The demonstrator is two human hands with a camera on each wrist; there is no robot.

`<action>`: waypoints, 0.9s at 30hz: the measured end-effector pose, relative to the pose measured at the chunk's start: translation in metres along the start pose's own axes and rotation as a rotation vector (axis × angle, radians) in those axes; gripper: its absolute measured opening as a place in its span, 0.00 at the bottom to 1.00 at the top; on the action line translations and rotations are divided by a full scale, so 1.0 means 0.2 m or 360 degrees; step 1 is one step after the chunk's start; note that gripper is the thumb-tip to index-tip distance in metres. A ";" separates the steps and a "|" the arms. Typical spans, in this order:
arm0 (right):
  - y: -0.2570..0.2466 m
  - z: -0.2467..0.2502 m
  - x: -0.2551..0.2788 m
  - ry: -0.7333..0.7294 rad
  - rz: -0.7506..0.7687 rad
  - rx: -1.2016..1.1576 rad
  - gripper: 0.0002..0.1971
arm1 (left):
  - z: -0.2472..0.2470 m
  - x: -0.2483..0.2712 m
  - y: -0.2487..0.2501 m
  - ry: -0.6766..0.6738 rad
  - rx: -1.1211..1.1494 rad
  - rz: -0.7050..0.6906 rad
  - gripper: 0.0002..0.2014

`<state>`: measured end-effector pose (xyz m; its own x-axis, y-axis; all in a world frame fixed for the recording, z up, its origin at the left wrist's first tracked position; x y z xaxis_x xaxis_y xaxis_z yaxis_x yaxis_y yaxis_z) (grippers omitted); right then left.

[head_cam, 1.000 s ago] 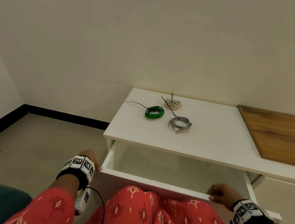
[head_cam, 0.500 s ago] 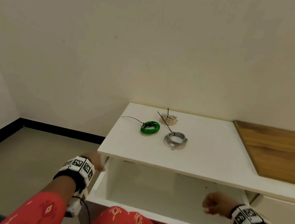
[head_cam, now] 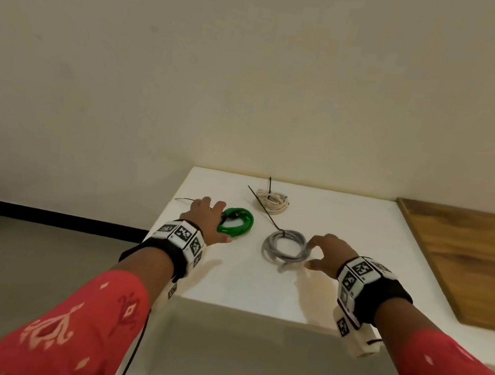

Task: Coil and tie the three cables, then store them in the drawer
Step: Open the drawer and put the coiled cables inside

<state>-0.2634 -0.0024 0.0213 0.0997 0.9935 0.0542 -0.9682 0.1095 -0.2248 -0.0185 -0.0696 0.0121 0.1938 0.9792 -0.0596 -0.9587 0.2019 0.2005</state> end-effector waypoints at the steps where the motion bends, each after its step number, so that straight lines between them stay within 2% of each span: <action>1: -0.01 -0.03 -0.04 0.0016 -0.0003 -0.0030 0.27 | -0.03 -0.03 0.00 -0.0015 0.0006 0.0020 0.42; 6: -0.05 -0.14 -0.15 0.0005 -0.0001 -0.0217 0.44 | -0.14 -0.15 -0.01 -0.0115 0.0020 0.0045 0.47; 9: -0.09 -0.18 -0.21 -0.0017 -0.0003 -0.0238 0.49 | -0.18 -0.20 0.01 -0.0150 0.0033 0.0040 0.48; 13: -0.12 -0.19 -0.26 -0.0059 0.0046 -0.0126 0.47 | -0.24 -0.23 0.08 -0.0154 -0.0040 0.0024 0.40; 16: -0.14 -0.19 -0.26 -0.0092 0.0053 -0.0096 0.44 | -0.24 -0.23 0.10 -0.0051 -0.0019 0.0043 0.35; 18: -0.15 -0.19 -0.25 -0.0102 0.0044 -0.0069 0.43 | -0.23 -0.22 0.11 -0.0040 0.0003 0.0056 0.36; 22: -0.17 -0.19 -0.22 -0.0135 0.0053 -0.0015 0.42 | -0.20 -0.18 0.11 -0.0169 -0.0082 -0.0003 0.45; 27: -0.17 -0.18 -0.13 -0.0120 0.0097 -0.0032 0.40 | -0.18 -0.11 0.12 -0.0197 -0.0155 -0.0042 0.39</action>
<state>-0.2243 -0.0318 -0.0084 0.0223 0.9934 0.1126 -0.9672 0.0500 -0.2492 -0.0539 -0.0868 -0.0173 0.2376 0.9696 0.0589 -0.9674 0.2308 0.1040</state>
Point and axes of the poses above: each hand's wrist, its own x-axis away from the middle knuckle, its own z-axis out of the back of the hand, y = z × x, the point moved 1 cm from there along -x, towards the middle knuckle, and after that the axes turned 14 degrees about y, right-handed, at the moved point
